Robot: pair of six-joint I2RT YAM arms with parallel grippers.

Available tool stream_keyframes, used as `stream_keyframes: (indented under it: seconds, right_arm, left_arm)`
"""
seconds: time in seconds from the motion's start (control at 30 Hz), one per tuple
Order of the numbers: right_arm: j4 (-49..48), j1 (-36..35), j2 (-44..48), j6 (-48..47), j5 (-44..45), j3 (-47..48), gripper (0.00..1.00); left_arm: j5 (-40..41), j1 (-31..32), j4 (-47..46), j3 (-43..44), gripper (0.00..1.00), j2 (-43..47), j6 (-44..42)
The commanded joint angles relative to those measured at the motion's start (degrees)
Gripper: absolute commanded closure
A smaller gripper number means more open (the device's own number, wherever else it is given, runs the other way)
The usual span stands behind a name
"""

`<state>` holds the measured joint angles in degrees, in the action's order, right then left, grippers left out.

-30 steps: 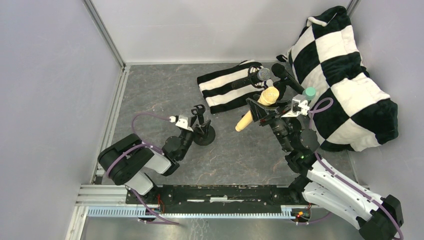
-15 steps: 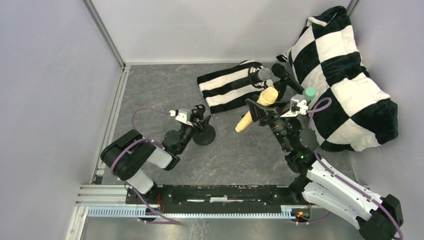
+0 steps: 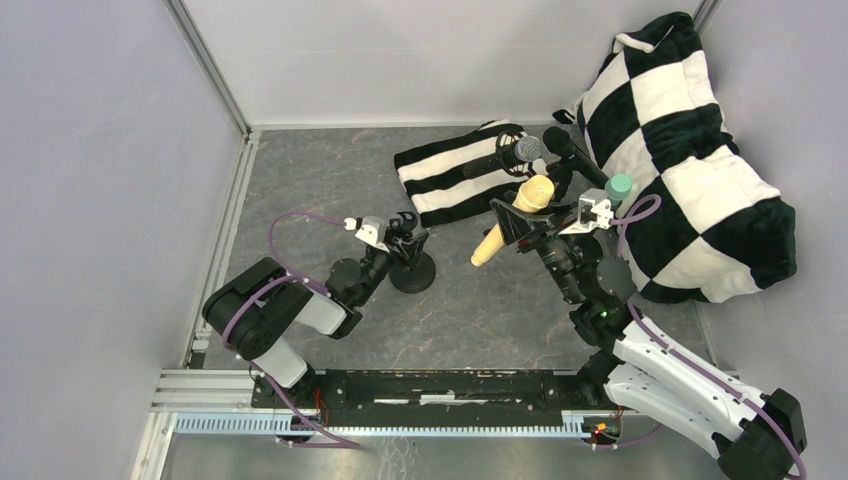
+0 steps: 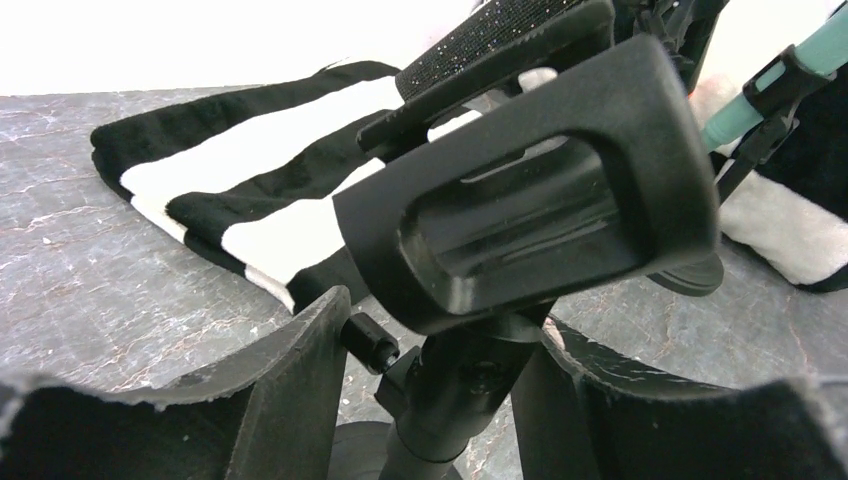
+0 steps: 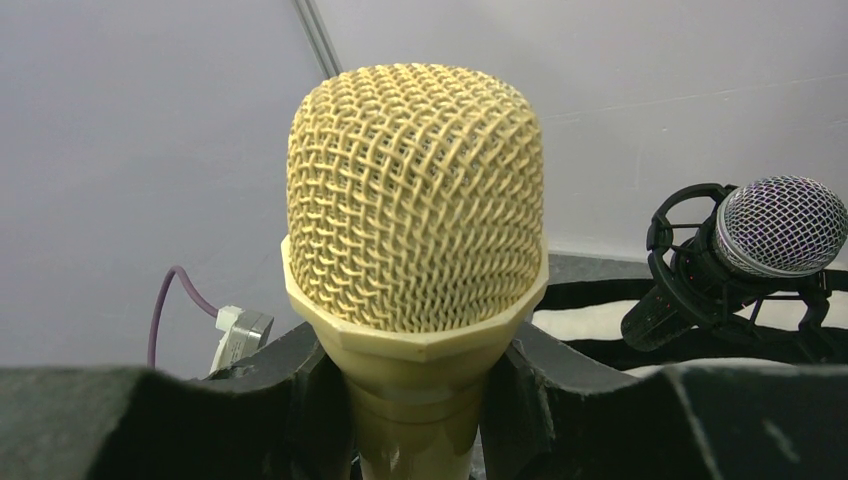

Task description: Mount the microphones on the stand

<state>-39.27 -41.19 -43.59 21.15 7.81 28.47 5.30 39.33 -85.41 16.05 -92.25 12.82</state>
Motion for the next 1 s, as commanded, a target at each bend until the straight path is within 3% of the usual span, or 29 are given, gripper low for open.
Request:
stream_keyframes:
  seconds: [0.0,0.6,0.87,0.97]
  right_arm:
    - [-1.61,0.1,0.69,-0.68,-0.37,0.36,1.0]
    - [-1.28,0.11,0.97,-1.26,-0.07,0.01,1.0]
    - [-1.67,0.06,1.08,-1.32,-0.19,-0.23,1.0]
    - [-2.19,0.11,1.57,-1.49,0.5,-0.85,1.0]
  left_arm:
    - [-1.13,-0.04,-14.01,1.67,0.36,1.04,2.66]
    - [-1.81,-0.04,-10.24,3.01,0.36,3.39,1.27]
    - [-2.81,-0.04,-7.95,3.02,0.57,3.68,2.98]
    - [-3.93,-0.04,-7.07,3.15,0.72,3.57,4.64]
